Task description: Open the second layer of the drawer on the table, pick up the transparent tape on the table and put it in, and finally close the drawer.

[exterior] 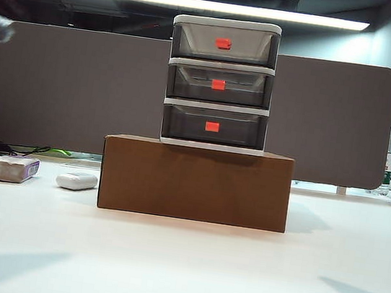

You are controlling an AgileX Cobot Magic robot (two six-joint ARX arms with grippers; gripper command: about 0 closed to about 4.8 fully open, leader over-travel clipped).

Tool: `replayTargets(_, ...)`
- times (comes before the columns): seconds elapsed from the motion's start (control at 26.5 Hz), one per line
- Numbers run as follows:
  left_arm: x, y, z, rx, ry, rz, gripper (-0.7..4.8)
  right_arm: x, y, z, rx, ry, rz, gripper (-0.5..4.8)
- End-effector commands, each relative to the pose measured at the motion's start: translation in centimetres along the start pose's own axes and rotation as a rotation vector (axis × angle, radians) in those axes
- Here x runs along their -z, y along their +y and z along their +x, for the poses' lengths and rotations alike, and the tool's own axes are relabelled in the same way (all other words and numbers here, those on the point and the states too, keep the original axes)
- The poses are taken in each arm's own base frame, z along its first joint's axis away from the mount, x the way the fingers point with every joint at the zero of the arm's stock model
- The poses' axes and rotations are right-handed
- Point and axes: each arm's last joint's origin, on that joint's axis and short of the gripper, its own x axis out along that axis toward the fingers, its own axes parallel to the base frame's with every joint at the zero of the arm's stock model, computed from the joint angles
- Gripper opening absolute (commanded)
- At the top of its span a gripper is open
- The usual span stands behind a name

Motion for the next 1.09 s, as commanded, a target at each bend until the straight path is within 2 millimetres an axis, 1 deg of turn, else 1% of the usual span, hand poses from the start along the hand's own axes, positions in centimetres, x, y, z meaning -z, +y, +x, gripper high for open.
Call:
replayTargets(0.04,0.0,-1.0,0.3,-0.051,-0.079,0.086,-0.06,-0.1,0.3,0.1,-0.041,-0.006,-0.001,-0.06)
replayTargets(0.15,0.6,-1.8,0.6,-0.093,-0.082,0.137,-0.05,-0.4,0.7,0.1,-0.053,-0.010,-0.008,-0.06)
replayTargets(0.23,0.9,-2.2,0.8,-0.090,-0.064,0.160,-0.05,-0.7,1.0,0.1,-0.057,-0.015,-0.022,-0.06)
replayTargets(0.34,1.0,-3.2,1.8,-0.067,-0.077,0.201,-0.05,-1.9,2.3,0.3,-0.038,0.000,-0.102,-0.06)
replayTargets(0.41,0.6,-3.6,3.0,-0.077,-0.083,0.255,-0.05,-2.6,2.8,0.6,-0.024,0.018,-0.135,-0.06)
replayTargets(0.49,0.1,-4.2,4.7,-0.094,-0.047,0.296,-0.04,-2.9,3.2,1.3,-0.022,0.060,-0.149,-0.06)
replayTargets(0.53,-0.3,-4.7,6.1,-0.091,-0.049,0.312,-0.02,-3.0,3.4,1.8,-0.018,0.090,-0.157,-0.06)
replayTargets(0.6,-0.8,-5.2,7.6,-0.078,-0.074,0.336,-0.02,-3.2,3.6,2.4,-0.033,0.133,-0.164,-0.05)
replayTargets(0.72,-1.1,-5.7,9.8,-0.073,-0.092,0.393,-0.02,-3.7,4.0,3.4,-0.049,0.185,-0.183,-0.05)
replayTargets(0.79,-1.0,-5.8,11.1,-0.079,-0.081,0.412,-0.02,-4.4,4.4,4.0,-0.060,0.204,-0.213,-0.06)
replayTargets(0.94,-1.1,-6.1,12.5,-0.082,-0.073,0.413,-0.02,-5.7,5.0,5.0,-0.073,0.208,-0.214,-0.05)
replayTargets(1.09,-1.5,-6.4,12.9,-0.079,-0.097,0.406,-0.02,-6.9,5.5,5.6,-0.153,0.105,-0.234,-0.05)
